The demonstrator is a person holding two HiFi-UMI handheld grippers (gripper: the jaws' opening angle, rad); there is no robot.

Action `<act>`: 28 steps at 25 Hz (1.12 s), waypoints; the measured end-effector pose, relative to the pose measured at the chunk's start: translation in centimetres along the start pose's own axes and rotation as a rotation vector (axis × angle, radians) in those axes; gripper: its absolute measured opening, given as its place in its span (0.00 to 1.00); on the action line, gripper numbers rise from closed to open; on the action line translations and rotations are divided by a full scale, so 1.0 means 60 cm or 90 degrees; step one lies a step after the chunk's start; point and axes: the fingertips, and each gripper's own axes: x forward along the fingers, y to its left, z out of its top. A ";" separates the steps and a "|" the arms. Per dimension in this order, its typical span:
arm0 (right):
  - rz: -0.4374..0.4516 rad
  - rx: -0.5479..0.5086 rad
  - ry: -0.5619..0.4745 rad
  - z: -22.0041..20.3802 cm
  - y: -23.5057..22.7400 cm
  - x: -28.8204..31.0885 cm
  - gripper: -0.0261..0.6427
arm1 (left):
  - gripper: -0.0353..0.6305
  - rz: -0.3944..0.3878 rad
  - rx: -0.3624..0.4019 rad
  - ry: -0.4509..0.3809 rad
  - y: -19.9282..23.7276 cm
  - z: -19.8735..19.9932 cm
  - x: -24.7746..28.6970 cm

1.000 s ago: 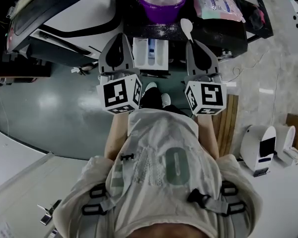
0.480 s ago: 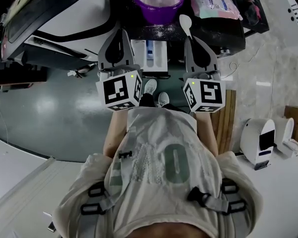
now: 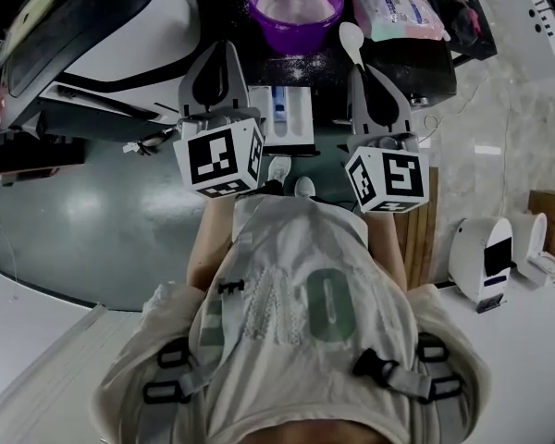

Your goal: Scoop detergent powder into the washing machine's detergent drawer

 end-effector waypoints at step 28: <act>0.217 -0.376 0.290 0.010 -0.011 0.248 0.06 | 0.09 0.004 0.023 0.035 0.080 -0.081 0.087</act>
